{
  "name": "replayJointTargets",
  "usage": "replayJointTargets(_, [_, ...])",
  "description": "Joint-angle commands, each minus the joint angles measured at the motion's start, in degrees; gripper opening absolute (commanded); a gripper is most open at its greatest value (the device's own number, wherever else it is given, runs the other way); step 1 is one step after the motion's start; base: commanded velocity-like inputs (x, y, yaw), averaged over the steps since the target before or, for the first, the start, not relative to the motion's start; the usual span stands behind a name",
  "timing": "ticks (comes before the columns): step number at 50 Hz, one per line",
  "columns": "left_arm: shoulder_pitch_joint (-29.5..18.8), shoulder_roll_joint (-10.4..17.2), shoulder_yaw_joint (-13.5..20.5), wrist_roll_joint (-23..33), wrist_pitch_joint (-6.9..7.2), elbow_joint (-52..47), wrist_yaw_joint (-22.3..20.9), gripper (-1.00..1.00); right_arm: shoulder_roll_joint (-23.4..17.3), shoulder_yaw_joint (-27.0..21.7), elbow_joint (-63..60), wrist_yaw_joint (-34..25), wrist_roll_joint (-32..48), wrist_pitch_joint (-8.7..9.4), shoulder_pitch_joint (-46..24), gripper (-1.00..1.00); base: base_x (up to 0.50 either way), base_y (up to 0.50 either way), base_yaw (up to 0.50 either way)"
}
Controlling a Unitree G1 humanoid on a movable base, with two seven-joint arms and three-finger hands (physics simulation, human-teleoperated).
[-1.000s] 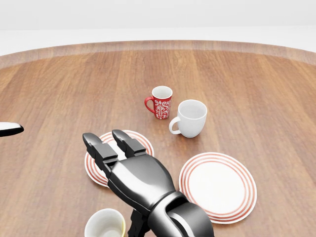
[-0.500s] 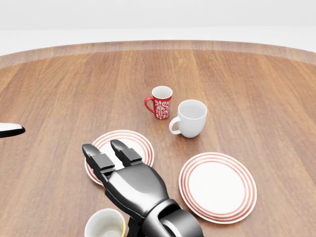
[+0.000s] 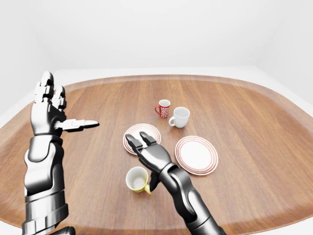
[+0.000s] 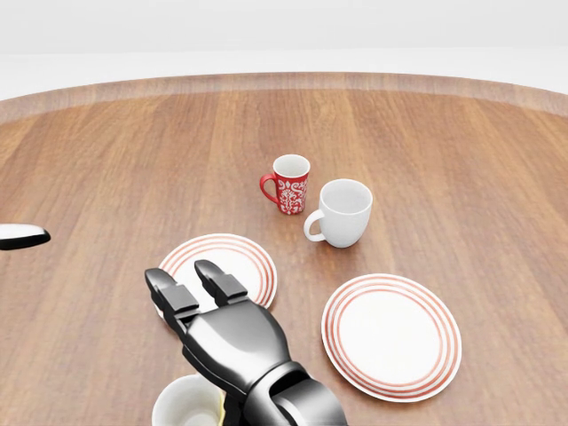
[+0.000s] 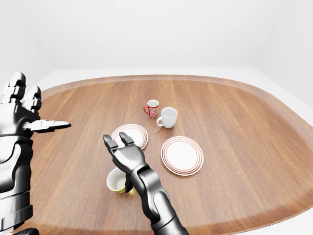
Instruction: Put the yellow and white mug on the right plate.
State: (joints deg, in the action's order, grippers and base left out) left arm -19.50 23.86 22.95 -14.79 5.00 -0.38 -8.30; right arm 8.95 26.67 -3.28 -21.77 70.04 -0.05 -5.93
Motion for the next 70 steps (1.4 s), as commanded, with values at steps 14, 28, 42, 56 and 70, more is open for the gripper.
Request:
replayJointTargets(14, [0.2, -0.5, -0.2, 0.3, 0.00, -0.1, -0.2, 1.00, 2.8, -3.7, 9.8, 1.6, -1.1, 0.71, -6.6, 1.00, 0.00, 0.00, 0.00])
replayJointTargets(28, [0.0, -0.2, 0.0, -0.1, 0.00, -0.7, 0.0, 1.00, 3.7, -3.4, 13.7, 3.6, 0.0, 0.35, -7.6, 1.00, 0.00, 0.00, 0.00])
replayJointTargets(42, [-0.2, 0.1, 0.3, -0.7, 0.00, -1.4, 0.1, 1.00, 4.0, -3.8, 15.1, 4.3, -0.2, 0.14, -8.2, 1.00, 0.00, 0.00, 0.00])
replayJointTargets(56, [-0.7, 0.9, 0.9, -1.8, 0.00, -3.8, 0.5, 1.00, 3.9, -5.4, 21.2, 7.4, -0.1, -0.77, -10.7, 1.00, 0.00, 0.00, 0.00])
replayJointTargets(70, [-1.2, 1.9, 2.0, -3.4, 0.00, -7.7, 0.9, 1.00, 4.6, -6.6, 26.1, 9.4, -0.2, -1.15, -13.4, 1.00, 0.00, 0.00, 0.00])
